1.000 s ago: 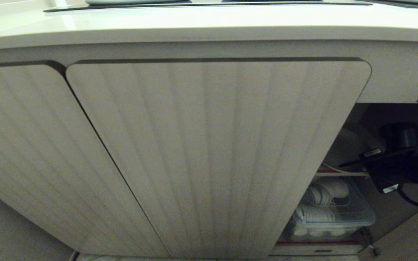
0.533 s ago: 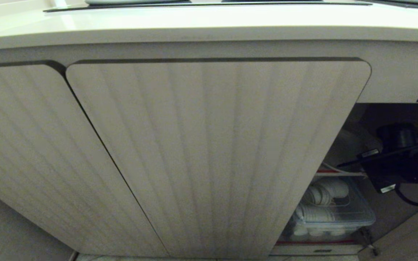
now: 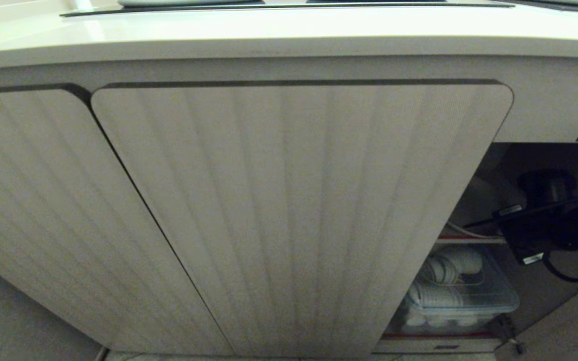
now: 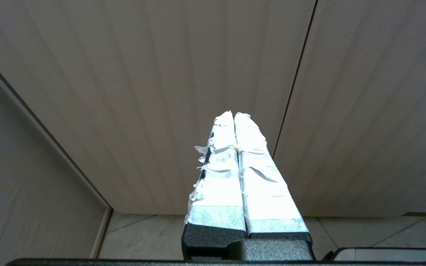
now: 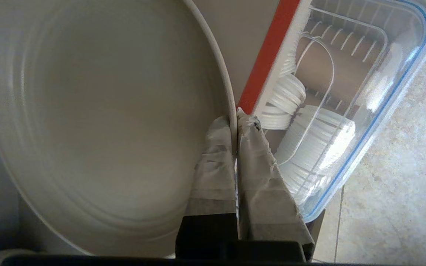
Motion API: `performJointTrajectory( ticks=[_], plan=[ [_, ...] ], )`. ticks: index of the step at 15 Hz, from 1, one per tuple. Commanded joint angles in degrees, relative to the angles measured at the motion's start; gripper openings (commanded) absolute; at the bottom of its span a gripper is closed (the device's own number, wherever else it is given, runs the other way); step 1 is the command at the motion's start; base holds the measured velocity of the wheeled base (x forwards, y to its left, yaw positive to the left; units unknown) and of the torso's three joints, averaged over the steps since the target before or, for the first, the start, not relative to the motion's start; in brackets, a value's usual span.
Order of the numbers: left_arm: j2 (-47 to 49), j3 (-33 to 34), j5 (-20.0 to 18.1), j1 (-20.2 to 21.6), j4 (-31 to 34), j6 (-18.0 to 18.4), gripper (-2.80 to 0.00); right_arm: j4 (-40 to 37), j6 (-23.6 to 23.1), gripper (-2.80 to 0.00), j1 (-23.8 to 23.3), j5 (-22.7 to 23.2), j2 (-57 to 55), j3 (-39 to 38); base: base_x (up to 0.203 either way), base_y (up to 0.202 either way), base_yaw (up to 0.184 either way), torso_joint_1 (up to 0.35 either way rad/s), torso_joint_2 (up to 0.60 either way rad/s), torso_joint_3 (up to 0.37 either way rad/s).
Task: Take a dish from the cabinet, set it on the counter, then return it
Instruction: Put it back into the cabinet
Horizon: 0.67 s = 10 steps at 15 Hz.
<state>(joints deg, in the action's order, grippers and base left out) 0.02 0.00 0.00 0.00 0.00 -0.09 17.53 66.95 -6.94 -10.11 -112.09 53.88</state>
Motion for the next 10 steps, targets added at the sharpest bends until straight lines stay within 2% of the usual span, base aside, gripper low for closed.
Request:
performJointTrajectory(
  ticks=[1,10],
  plan=[
    [-0.02,0.0,0.0,0.0,0.0,0.0,-2.8,0.14,0.37,-2.8,-0.01,-0.08,-0.32,0.08,0.0,0.0,0.0,0.0,0.0,0.0],
    [-0.02,0.0,0.0,0.0,0.0,0.0,-2.8,0.14,0.2,-2.8,-0.01,-0.69,-0.58,1.4,0.0,0.0,0.0,0.0,0.0,0.0]
  ],
)
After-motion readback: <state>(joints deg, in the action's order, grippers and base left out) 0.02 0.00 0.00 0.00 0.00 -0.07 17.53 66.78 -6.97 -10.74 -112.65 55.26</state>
